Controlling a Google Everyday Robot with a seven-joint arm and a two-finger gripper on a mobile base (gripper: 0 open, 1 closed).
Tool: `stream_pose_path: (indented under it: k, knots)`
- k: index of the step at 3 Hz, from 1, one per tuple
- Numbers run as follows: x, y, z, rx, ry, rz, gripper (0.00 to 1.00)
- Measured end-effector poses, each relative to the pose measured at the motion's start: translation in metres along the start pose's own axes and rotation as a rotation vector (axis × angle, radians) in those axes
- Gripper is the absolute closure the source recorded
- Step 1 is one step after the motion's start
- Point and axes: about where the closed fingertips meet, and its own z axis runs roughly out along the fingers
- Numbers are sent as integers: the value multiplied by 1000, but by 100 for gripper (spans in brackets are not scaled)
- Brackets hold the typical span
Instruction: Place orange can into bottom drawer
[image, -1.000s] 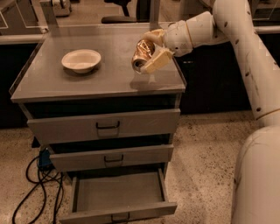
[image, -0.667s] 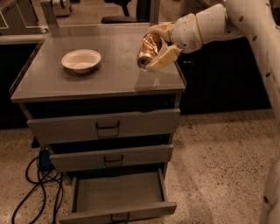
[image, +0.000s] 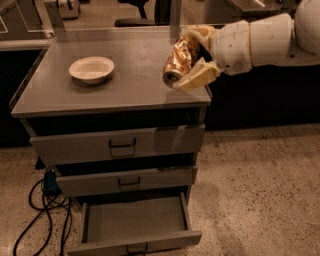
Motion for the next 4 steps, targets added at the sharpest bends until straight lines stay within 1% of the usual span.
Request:
stream_pose_path:
  k: [1, 2, 3, 4]
  knots:
    - [58, 60, -5, -46, 113, 81, 100]
    - [134, 139, 12, -191, 255, 220, 100]
    - [134, 139, 12, -191, 255, 219, 100]
    - [139, 143, 14, -192, 276, 216, 100]
